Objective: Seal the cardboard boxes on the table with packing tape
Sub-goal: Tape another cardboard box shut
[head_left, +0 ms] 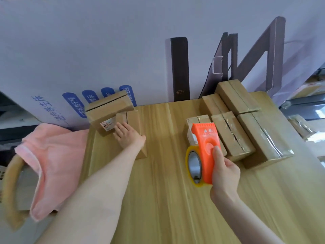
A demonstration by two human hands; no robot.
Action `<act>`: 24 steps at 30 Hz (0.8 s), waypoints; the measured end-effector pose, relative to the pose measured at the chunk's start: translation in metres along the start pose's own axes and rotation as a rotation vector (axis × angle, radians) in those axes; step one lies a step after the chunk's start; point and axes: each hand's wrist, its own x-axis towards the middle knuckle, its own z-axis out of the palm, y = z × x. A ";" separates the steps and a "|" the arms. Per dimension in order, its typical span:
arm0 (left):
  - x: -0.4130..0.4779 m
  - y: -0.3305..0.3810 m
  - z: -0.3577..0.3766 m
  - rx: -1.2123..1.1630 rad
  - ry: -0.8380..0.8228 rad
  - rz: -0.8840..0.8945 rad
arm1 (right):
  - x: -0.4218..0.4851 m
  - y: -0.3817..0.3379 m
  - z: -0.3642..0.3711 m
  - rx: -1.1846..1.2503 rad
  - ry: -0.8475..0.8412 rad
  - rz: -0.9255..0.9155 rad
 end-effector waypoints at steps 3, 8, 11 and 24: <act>0.001 -0.007 0.001 -0.006 -0.033 -0.016 | -0.018 0.005 -0.005 -0.038 0.033 -0.010; -0.008 -0.032 0.000 -0.036 -0.068 -0.025 | -0.039 0.010 -0.022 -0.088 0.053 -0.013; -0.034 -0.052 0.004 0.041 -0.072 0.137 | -0.048 0.011 -0.034 -0.126 0.053 -0.008; -0.267 -0.057 0.070 0.208 -0.003 0.738 | -0.052 -0.002 -0.150 -0.192 0.005 -0.014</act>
